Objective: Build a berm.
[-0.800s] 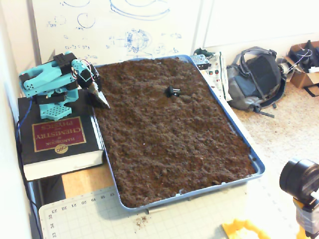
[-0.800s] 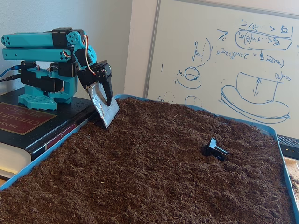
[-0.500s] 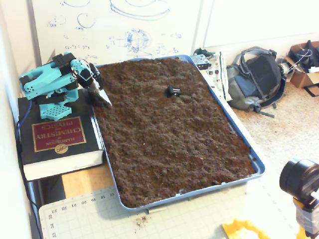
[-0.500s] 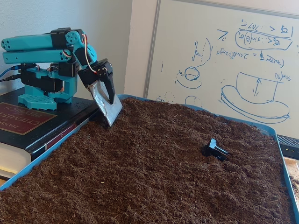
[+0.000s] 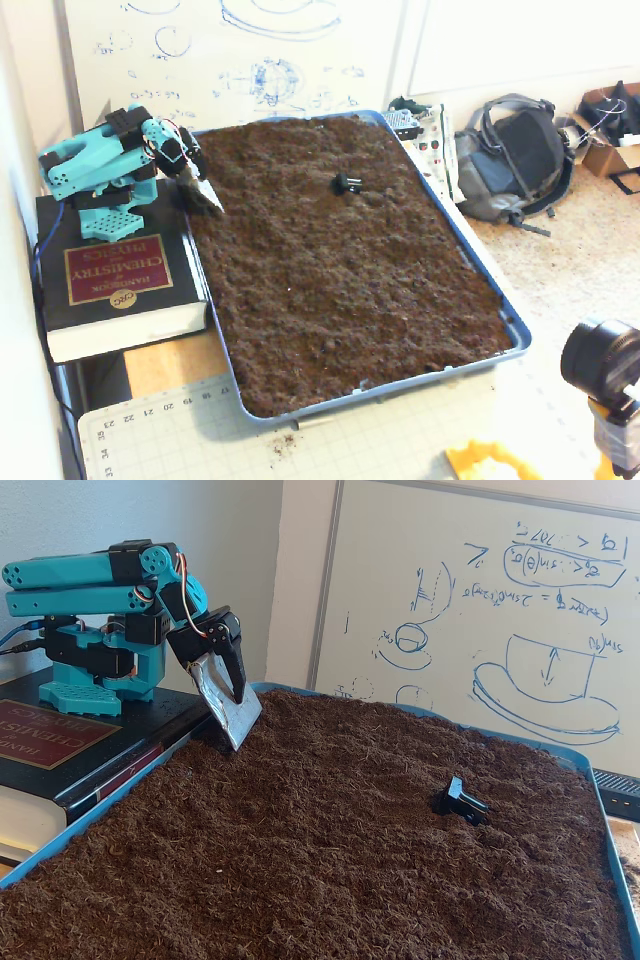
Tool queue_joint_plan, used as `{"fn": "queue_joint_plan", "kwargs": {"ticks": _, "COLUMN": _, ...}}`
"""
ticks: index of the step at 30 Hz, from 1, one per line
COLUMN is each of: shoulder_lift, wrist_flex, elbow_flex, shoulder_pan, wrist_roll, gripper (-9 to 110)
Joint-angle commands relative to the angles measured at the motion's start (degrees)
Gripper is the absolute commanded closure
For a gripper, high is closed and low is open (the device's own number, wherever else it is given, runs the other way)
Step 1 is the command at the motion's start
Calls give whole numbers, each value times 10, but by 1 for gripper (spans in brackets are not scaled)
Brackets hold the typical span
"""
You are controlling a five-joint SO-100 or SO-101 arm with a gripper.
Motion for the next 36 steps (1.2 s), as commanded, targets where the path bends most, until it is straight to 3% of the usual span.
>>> {"fn": "queue_joint_plan", "kwargs": {"ticks": 1, "shoulder_lift": 17, "wrist_flex": -4, "elbow_flex": -11, "shoulder_pan": -4, "wrist_roll": 0, "gripper": 101}}
{"fn": "queue_joint_plan", "kwargs": {"ticks": 11, "shoulder_lift": -44, "wrist_flex": -4, "elbow_flex": -119, "shoulder_pan": -3, "wrist_roll": -32, "gripper": 101}}
{"fn": "queue_joint_plan", "kwargs": {"ticks": 24, "shoulder_lift": -468, "wrist_flex": -11, "elbow_flex": -464, "shoulder_pan": 49, "wrist_roll": -27, "gripper": 101}}
{"fn": "queue_joint_plan", "kwargs": {"ticks": 36, "shoulder_lift": -780, "wrist_flex": -12, "elbow_flex": -586, "shoulder_pan": 76, "wrist_roll": -25, "gripper": 101}}
